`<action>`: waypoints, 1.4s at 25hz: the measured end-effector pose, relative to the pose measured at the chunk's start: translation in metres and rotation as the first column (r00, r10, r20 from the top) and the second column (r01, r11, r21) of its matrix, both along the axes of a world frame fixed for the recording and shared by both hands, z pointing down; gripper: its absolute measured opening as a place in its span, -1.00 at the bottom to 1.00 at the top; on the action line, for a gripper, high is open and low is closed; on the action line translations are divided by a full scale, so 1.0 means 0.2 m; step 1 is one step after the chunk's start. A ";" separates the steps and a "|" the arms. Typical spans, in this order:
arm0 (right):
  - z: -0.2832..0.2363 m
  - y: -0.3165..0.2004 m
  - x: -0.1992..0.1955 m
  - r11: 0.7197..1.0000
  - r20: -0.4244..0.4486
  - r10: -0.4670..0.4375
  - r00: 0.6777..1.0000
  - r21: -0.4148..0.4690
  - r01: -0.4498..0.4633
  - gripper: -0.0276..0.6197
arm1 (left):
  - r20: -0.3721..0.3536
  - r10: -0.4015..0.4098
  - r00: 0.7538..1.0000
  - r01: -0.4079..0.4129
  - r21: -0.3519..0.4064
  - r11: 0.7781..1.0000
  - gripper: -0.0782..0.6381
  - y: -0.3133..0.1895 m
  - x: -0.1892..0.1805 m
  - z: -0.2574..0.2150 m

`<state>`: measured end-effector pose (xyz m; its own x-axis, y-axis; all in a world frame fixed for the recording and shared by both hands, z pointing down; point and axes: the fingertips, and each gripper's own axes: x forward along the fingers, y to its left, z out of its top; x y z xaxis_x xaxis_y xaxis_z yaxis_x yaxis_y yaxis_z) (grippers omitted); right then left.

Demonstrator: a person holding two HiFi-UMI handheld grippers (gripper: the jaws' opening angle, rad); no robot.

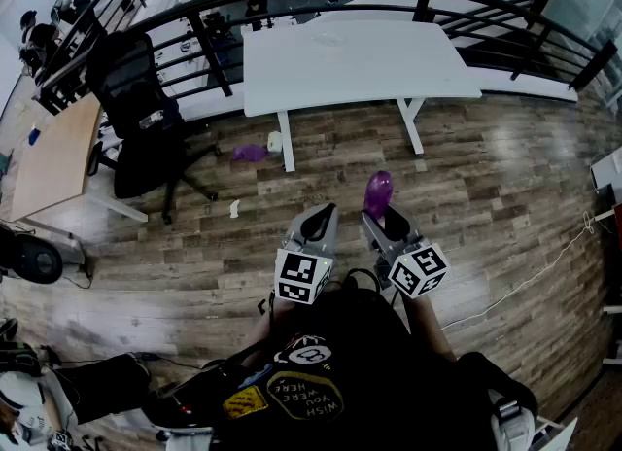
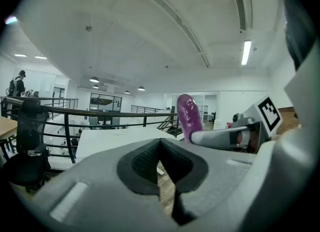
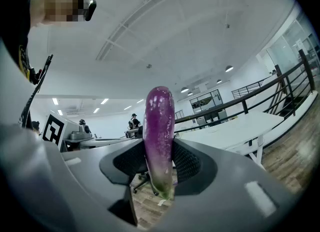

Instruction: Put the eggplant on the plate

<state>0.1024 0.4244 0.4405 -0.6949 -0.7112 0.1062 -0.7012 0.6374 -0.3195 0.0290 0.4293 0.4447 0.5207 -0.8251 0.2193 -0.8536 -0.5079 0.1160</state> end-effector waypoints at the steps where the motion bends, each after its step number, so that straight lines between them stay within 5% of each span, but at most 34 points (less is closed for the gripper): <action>1: 0.00 0.00 0.01 1.000 0.001 -0.001 1.000 0.000 0.001 -0.35 | 0.001 0.000 1.000 0.000 0.001 1.000 -0.77 0.00 0.01 0.00; 10: -0.01 -0.03 -0.01 1.000 -0.004 -0.023 1.000 -0.001 0.023 -0.35 | 0.001 -0.012 1.000 0.012 -0.001 1.000 -0.77 -0.02 0.01 -0.01; 26: -0.02 0.01 -0.25 1.000 0.036 -0.002 0.999 0.019 0.002 -0.35 | -0.033 0.000 0.999 0.000 -0.026 1.000 -0.77 0.03 -0.27 0.05; 35: 0.11 -0.11 -0.22 0.997 0.049 0.037 0.998 -0.063 -0.034 -0.36 | -0.038 0.027 0.999 -0.030 -0.089 0.996 -0.77 -0.09 -0.24 0.17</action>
